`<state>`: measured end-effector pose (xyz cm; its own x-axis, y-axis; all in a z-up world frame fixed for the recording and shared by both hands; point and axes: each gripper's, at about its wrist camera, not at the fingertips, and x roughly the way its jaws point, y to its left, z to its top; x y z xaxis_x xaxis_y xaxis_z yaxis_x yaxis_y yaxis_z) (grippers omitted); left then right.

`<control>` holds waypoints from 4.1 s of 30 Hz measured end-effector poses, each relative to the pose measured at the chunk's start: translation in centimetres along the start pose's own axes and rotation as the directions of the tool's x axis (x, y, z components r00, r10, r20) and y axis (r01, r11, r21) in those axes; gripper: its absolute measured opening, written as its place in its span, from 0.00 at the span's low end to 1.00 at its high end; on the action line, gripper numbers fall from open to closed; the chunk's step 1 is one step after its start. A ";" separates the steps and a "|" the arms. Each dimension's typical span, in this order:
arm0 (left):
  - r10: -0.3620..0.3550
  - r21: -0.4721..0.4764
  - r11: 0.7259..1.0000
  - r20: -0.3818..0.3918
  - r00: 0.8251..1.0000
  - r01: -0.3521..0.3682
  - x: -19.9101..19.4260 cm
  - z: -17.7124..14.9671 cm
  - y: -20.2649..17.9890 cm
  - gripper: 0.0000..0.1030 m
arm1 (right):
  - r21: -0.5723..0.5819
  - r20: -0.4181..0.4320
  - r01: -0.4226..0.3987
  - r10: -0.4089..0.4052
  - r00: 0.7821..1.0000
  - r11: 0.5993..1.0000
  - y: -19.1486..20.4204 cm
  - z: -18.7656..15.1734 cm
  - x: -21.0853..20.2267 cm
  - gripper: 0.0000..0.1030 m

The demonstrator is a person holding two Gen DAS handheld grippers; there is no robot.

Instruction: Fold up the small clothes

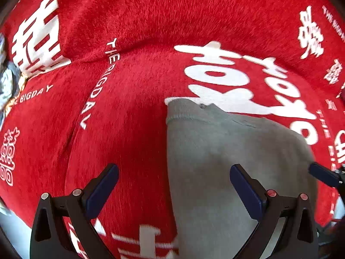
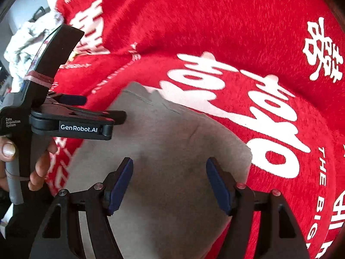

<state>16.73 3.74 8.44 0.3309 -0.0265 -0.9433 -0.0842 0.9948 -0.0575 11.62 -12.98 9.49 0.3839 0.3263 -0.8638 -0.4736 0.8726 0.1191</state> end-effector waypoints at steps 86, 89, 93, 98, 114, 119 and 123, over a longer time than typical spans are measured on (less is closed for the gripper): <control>-0.009 0.165 0.986 -0.018 1.000 0.012 -4.3 -10.2 -4.4 1.00 | -0.076 -0.065 0.172 -0.177 0.982 0.982 1.7 -8.5 -6.1 0.75; -0.032 0.154 0.987 -0.025 0.999 0.036 -5.1 -10.9 -5.0 1.00 | -0.054 -0.056 0.182 -0.185 0.981 0.982 2.3 -9.1 -7.8 0.75; -0.017 0.118 0.993 -0.026 1.000 0.020 -5.5 -11.5 -5.4 1.00 | -0.102 -0.047 0.246 -0.252 0.967 0.964 3.7 -8.6 -8.5 0.75; -0.022 0.072 0.997 -0.090 0.996 0.029 -5.5 -12.4 -4.9 1.00 | -0.078 -0.044 0.210 -0.214 0.976 0.974 4.2 -8.5 -8.8 0.75; 0.105 0.117 0.988 -0.017 0.994 -0.103 -6.2 -12.3 -5.9 1.00 | -0.035 -0.063 0.198 -0.199 0.978 0.980 3.8 -8.5 -7.8 0.75; 0.091 0.121 0.989 -0.016 0.996 -0.088 -6.1 -12.4 -6.2 1.00 | -0.031 -0.065 0.198 -0.200 0.978 0.980 3.6 -8.5 -7.7 0.75; 0.095 0.121 0.989 -0.030 0.995 -0.091 -5.7 -12.5 -6.2 1.00 | -0.031 -0.066 0.196 -0.197 0.978 0.980 3.5 -8.6 -7.7 0.75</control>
<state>3.63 -3.48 10.14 0.2930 0.0650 -0.9539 0.0006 0.9977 0.0682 0.22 -15.51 12.34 0.4167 0.1228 -0.9007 -0.4133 0.9081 -0.0674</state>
